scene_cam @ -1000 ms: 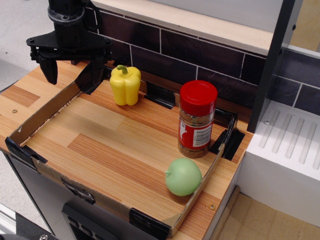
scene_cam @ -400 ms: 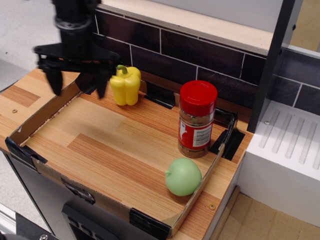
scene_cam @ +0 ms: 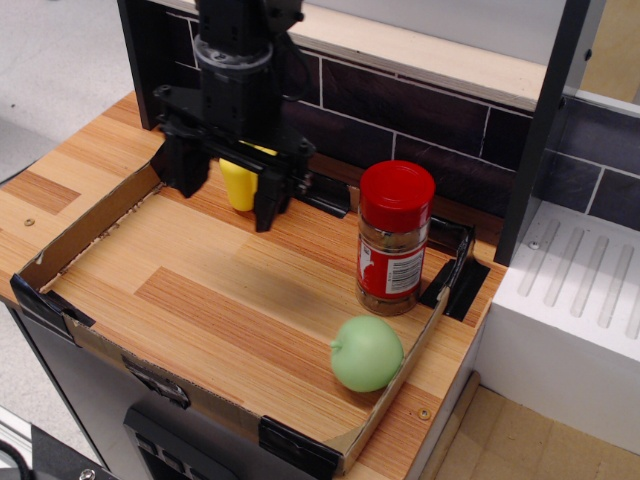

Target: Topple basil bottle

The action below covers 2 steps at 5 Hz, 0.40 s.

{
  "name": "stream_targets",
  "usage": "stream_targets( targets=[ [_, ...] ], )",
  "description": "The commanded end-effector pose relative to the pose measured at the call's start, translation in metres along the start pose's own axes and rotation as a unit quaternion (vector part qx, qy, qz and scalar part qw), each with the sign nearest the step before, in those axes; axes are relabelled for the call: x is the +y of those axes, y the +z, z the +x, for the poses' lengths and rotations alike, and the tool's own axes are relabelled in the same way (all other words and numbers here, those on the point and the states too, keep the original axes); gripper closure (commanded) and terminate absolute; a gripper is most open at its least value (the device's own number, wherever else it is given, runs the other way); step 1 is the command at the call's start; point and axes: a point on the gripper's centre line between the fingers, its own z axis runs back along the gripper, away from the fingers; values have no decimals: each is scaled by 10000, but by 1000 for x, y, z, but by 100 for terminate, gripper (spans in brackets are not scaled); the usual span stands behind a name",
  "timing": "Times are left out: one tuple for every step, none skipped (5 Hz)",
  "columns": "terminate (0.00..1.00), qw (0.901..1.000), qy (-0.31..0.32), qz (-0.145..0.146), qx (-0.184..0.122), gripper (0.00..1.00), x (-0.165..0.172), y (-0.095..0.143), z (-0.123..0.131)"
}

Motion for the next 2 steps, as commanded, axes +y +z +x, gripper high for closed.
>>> stream_targets(
  targets=[
    [0,9819,-1553,-558,-930,0,-23,25,-3],
    [0,9747,-1818,-723,-1079,0,-37,31,2]
  ],
)
